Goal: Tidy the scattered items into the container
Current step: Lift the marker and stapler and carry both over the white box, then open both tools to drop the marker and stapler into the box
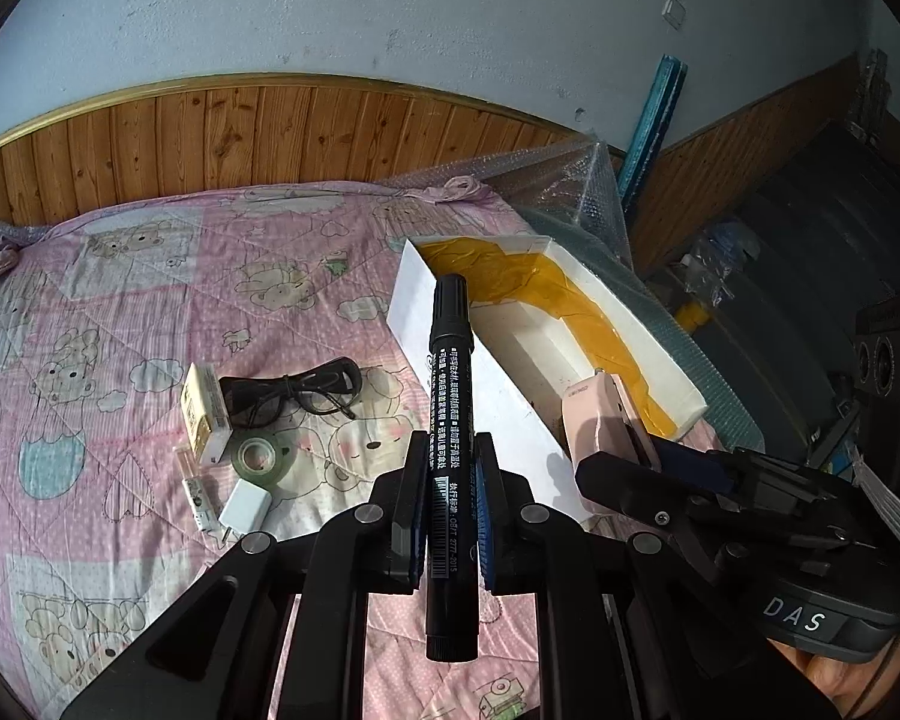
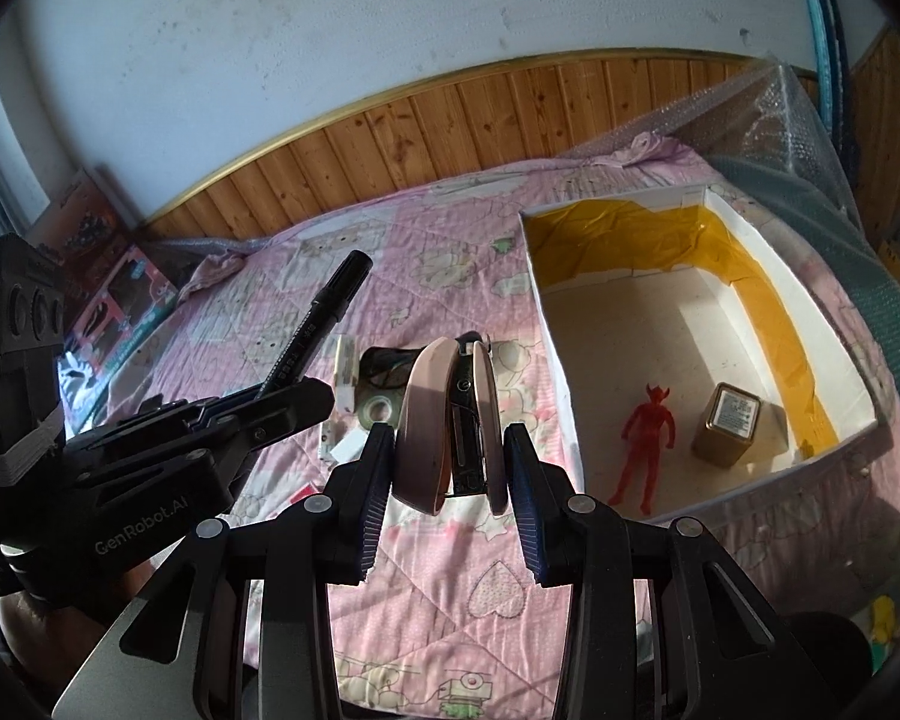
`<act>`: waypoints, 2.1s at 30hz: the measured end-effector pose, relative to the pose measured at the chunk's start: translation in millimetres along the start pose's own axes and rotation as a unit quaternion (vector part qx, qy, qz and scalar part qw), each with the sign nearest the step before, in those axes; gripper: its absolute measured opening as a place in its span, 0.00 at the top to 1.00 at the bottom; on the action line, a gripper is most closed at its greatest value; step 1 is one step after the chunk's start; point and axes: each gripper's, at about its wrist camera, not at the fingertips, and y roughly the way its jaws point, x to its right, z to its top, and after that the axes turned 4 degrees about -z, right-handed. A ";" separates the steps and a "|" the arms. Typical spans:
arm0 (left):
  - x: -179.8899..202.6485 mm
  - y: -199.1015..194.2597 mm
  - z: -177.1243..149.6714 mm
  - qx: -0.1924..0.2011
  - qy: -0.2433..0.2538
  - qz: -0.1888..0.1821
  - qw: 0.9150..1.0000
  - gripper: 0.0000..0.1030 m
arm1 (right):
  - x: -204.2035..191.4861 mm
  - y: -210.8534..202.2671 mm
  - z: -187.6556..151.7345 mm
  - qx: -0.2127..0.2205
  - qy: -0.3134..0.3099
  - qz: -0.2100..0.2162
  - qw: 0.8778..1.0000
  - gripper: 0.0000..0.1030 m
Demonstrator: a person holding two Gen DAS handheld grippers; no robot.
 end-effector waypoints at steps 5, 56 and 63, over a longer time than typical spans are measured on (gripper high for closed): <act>13.6 15.8 11.3 -0.006 0.010 -0.009 1.000 0.87 | 19.6 -0.9 8.2 0.003 0.010 -0.013 1.000 0.62; 34.5 177.8 82.5 -0.108 -0.011 -0.056 0.992 0.52 | 137.0 75.5 68.7 -0.054 0.081 -0.063 0.993 0.54; 13.2 111.8 52.6 -0.068 -0.001 -0.030 0.997 0.52 | 54.0 14.5 55.7 0.040 0.014 -0.051 0.998 0.54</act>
